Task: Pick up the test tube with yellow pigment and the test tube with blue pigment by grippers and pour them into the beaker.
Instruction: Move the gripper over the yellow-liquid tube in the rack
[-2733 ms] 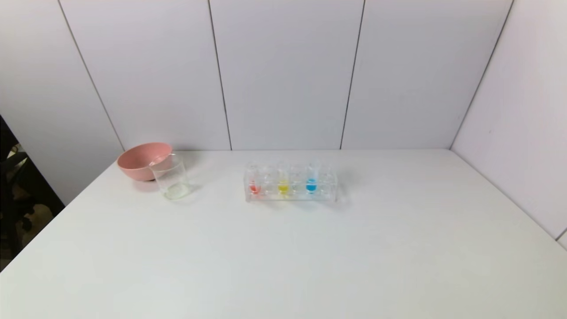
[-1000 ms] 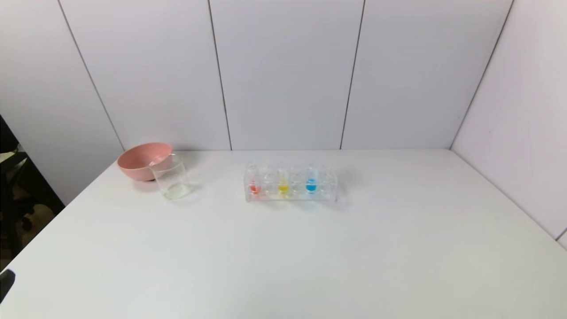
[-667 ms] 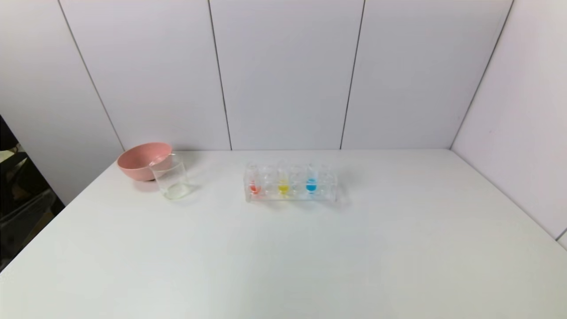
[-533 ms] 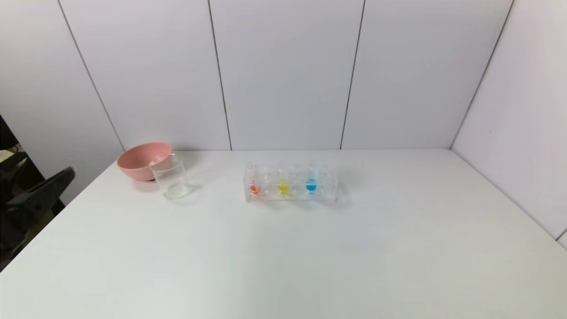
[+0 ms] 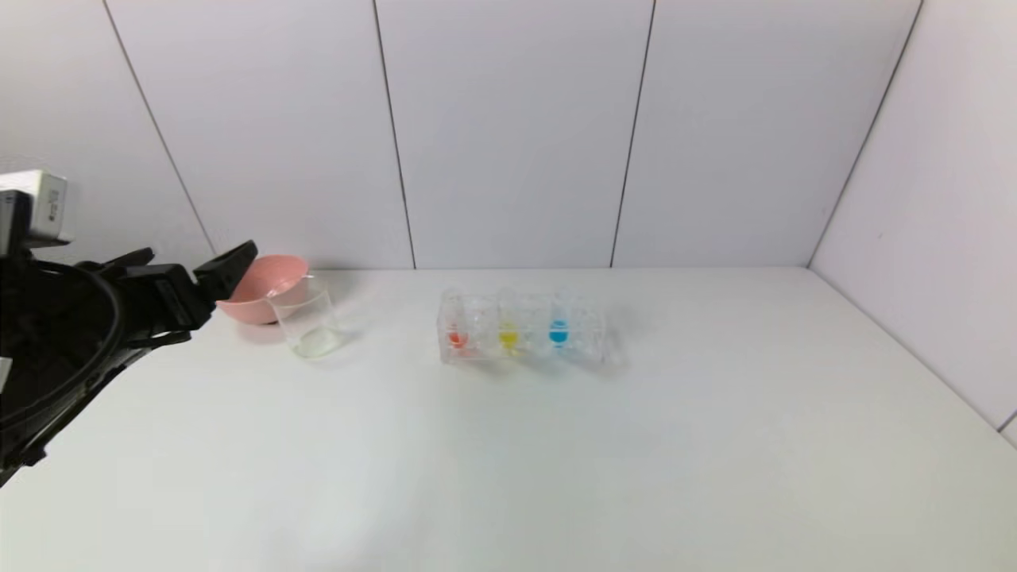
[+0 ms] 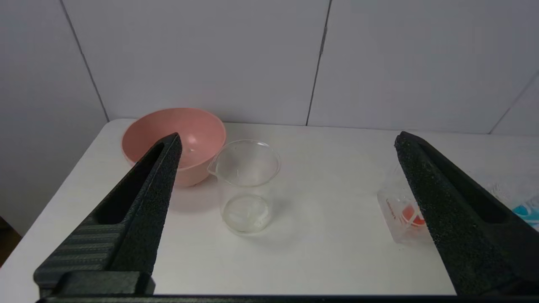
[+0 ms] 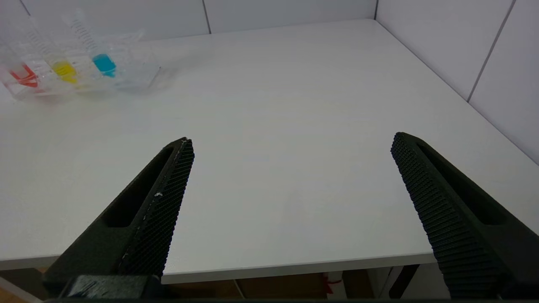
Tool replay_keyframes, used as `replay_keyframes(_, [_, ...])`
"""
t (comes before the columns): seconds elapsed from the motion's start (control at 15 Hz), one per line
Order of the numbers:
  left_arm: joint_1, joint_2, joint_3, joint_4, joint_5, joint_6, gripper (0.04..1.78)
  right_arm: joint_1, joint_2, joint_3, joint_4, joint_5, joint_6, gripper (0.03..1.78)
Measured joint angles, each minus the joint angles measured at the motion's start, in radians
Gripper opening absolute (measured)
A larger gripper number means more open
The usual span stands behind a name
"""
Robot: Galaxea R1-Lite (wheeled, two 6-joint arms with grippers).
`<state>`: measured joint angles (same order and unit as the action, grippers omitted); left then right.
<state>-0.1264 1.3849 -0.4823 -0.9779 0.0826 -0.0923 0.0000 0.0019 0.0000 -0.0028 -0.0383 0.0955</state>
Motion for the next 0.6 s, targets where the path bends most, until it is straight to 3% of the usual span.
replay_keyframes(0.27, [-0.176, 0.109, -0.053, -0.033, 0.13, -0.026, 1.76, 0.0, 0.0, 0.0, 0.0, 0.0, 0.0, 1.71])
replay_keyframes(0.6, [-0.423, 0.236, -0.08, -0.089, 0.366, -0.101, 1.76, 0.0, 0.0, 0.0, 0.0, 0.0, 0.0, 1.71])
